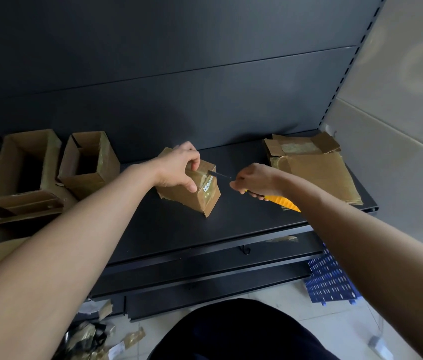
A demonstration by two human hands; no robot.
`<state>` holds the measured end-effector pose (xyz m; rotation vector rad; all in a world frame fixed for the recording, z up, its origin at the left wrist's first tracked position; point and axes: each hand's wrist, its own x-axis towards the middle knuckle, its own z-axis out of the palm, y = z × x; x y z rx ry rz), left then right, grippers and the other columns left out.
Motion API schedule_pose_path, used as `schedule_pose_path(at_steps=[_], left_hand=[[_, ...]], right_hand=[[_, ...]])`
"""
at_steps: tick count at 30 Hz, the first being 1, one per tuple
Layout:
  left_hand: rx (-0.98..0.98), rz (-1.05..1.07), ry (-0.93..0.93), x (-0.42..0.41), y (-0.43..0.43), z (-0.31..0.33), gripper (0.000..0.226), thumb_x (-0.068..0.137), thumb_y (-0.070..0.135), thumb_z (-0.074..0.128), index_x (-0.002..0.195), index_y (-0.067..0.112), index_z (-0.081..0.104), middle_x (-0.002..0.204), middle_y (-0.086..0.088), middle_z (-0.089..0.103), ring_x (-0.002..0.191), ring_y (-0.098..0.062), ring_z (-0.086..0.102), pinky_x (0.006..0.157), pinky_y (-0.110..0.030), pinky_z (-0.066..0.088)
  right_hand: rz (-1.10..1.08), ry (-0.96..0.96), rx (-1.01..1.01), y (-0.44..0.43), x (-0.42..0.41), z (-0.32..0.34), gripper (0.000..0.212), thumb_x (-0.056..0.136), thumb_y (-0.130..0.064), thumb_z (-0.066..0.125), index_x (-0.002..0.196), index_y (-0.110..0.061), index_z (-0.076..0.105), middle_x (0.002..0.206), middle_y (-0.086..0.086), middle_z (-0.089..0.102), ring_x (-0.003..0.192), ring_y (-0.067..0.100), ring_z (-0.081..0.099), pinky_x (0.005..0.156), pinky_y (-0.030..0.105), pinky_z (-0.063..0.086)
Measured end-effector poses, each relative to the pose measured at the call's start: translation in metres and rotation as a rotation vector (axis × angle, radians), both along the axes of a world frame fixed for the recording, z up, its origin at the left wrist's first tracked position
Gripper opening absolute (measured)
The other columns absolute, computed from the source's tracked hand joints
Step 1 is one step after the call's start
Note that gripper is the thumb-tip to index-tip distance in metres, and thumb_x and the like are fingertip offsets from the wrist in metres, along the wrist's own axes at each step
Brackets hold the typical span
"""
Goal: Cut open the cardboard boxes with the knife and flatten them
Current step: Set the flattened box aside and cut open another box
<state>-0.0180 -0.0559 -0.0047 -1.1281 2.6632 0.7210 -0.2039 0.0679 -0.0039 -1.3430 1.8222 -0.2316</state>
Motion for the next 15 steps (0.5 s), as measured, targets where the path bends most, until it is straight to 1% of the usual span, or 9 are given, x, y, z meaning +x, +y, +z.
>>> schedule_pose_path(at_steps=[2,4,7,10,12,14,15], left_hand=[[-0.024,0.008,0.037,-0.001,0.001,0.000,0.038,0.067,0.027,0.083,0.085,0.024,0.050,0.114,0.012,0.039,0.109,-0.017,0.038,0.090,-0.037,0.042],[-0.035,0.005,0.062,-0.001,0.002,0.000,0.038,0.067,0.027,0.083,0.085,0.023,0.050,0.106,0.011,0.040,0.106,-0.017,0.039,0.085,-0.034,0.039],[-0.054,0.009,0.069,-0.001,0.003,0.000,0.038,0.067,0.028,0.083,0.084,0.024,0.049,0.097,0.012,0.041,0.102,-0.015,0.041,0.078,-0.030,0.036],[-0.037,0.020,0.075,0.000,0.003,-0.001,0.039,0.066,0.029,0.083,0.079,0.030,0.047,0.105,0.011,0.043,0.104,-0.014,0.040,0.081,-0.031,0.038],[-0.014,0.026,0.073,0.000,0.003,0.000,0.039,0.067,0.026,0.083,0.081,0.028,0.046,0.114,0.011,0.045,0.106,-0.014,0.040,0.081,-0.031,0.037],[0.031,0.051,0.073,-0.001,0.002,0.000,0.039,0.070,0.025,0.082,0.085,0.026,0.046,0.115,0.009,0.049,0.102,-0.016,0.044,0.073,-0.030,0.038],[0.054,0.069,0.067,-0.001,0.003,0.001,0.040,0.071,0.026,0.081,0.089,0.025,0.046,0.111,0.008,0.050,0.098,-0.017,0.046,0.069,-0.030,0.038]], right_hand=[[0.050,-0.021,0.038,0.004,0.000,0.004,0.025,0.095,-0.024,0.052,0.085,-0.003,0.061,0.068,0.010,0.051,0.057,0.020,0.045,0.052,0.026,0.039],[0.068,0.008,0.054,0.006,0.004,0.005,0.025,0.094,-0.024,0.053,0.088,-0.002,0.064,0.070,0.009,0.052,0.059,0.020,0.047,0.055,0.026,0.040],[0.040,0.051,0.041,0.004,0.016,0.005,0.026,0.095,-0.028,0.050,0.087,-0.006,0.061,0.068,0.005,0.051,0.058,0.018,0.048,0.052,0.024,0.039],[0.038,0.175,0.039,-0.002,0.032,-0.002,0.030,0.095,-0.037,0.048,0.093,-0.010,0.061,0.074,0.002,0.055,0.067,0.017,0.053,0.055,0.027,0.040],[-0.006,0.213,0.039,-0.005,0.043,-0.009,0.029,0.093,-0.036,0.046,0.089,-0.010,0.058,0.073,0.002,0.057,0.070,0.020,0.058,0.055,0.026,0.042],[-0.091,0.188,0.058,-0.007,0.054,-0.015,0.026,0.094,-0.030,0.044,0.080,-0.010,0.053,0.070,0.004,0.058,0.068,0.022,0.061,0.057,0.027,0.046],[-0.136,0.177,0.070,-0.007,0.058,-0.016,0.023,0.094,-0.026,0.044,0.081,-0.009,0.053,0.071,0.005,0.058,0.068,0.022,0.062,0.057,0.027,0.047]])
